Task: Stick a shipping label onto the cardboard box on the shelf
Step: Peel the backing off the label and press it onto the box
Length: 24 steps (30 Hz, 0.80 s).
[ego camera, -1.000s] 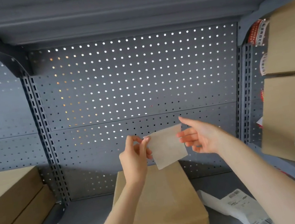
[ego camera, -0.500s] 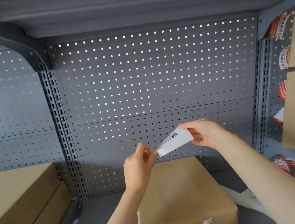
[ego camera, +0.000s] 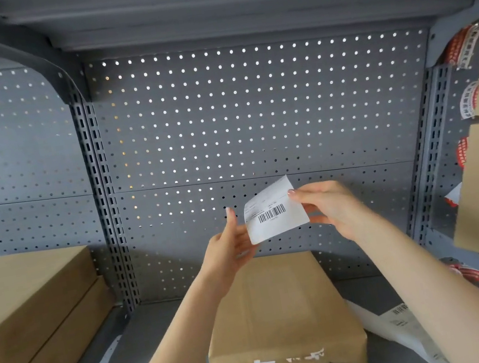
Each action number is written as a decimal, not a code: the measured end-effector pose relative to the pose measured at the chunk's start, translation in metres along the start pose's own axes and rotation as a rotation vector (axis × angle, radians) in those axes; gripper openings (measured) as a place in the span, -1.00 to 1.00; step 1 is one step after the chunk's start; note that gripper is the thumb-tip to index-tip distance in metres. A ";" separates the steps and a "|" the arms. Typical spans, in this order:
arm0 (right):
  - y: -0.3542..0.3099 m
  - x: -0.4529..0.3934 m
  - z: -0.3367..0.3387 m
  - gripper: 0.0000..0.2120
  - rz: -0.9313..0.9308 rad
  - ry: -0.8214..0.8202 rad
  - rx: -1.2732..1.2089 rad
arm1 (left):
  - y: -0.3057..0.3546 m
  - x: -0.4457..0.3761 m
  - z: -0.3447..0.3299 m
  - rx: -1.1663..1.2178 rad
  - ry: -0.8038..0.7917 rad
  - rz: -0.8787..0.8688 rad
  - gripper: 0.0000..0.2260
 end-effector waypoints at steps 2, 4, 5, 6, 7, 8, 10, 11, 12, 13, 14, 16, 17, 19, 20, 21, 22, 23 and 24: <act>0.000 0.003 0.003 -0.91 0.017 -0.016 0.020 | 0.010 -0.001 -0.008 -0.008 -0.031 -0.057 -0.59; 0.003 0.005 0.007 -0.90 0.036 -0.024 0.018 | 0.016 -0.001 -0.012 0.030 -0.020 -0.117 -0.74; 0.004 0.006 0.008 -0.91 0.042 -0.025 0.017 | 0.019 -0.001 -0.012 0.053 -0.011 -0.144 -0.80; 0.006 0.007 0.010 -0.91 0.050 -0.027 0.019 | 0.020 0.000 -0.013 0.066 -0.006 -0.168 -0.84; 0.008 0.008 0.011 -0.91 0.055 -0.030 0.020 | 0.021 0.001 -0.014 0.064 0.000 -0.184 -0.85; 0.011 0.009 0.012 -0.91 0.060 -0.032 0.030 | 0.022 0.003 -0.015 0.055 0.006 -0.199 -0.85; 0.016 0.012 0.013 -0.92 0.064 -0.036 0.061 | 0.022 0.006 -0.016 0.026 0.025 -0.221 -0.87; 0.018 0.014 0.013 -0.92 0.065 -0.040 0.073 | 0.021 0.007 -0.015 0.004 0.035 -0.227 -0.87; 0.020 0.015 0.013 -0.93 0.069 -0.050 0.079 | 0.020 0.008 -0.013 -0.016 0.038 -0.231 -0.87; 0.023 0.017 0.012 -0.94 0.071 -0.062 0.086 | 0.019 0.009 -0.012 -0.033 0.033 -0.232 -0.86; 0.027 0.018 0.011 -0.96 0.072 -0.078 0.097 | 0.017 0.011 -0.011 -0.047 0.024 -0.230 -0.84; 0.035 0.021 0.009 -0.97 0.068 -0.107 0.104 | 0.013 0.014 -0.010 -0.090 0.002 -0.222 -0.81; 0.039 0.023 0.008 -0.95 0.066 -0.117 0.109 | 0.011 0.016 -0.010 -0.120 -0.007 -0.214 -0.80; 0.051 0.025 0.006 -0.88 0.062 -0.127 0.163 | 0.004 0.020 -0.008 -0.194 -0.019 -0.195 -0.77; 0.058 0.025 0.005 -0.85 0.060 -0.126 0.204 | 0.001 0.022 -0.006 -0.235 -0.018 -0.188 -0.75; 0.066 0.026 0.004 -0.82 0.054 -0.126 0.240 | -0.003 0.024 -0.005 -0.278 -0.014 -0.179 -0.74; 0.074 0.028 0.002 -0.79 0.048 -0.128 0.265 | -0.008 0.026 -0.004 -0.319 -0.011 -0.165 -0.71; 0.082 0.029 0.001 -0.77 0.042 -0.130 0.284 | -0.012 0.027 -0.003 -0.360 -0.010 -0.149 -0.68; 0.088 0.031 -0.001 -0.77 0.042 -0.136 0.297 | -0.017 0.029 -0.003 -0.396 -0.014 -0.131 -0.65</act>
Point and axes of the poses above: each hand's wrist, its own x-axis away from the middle knuckle, its own z-axis out of the back of the hand, y = z × x, the point moved 7 cm from there along -x, towards the middle knuckle, and after that the axes turned 3 degrees about -y, right-handed, at the moved point
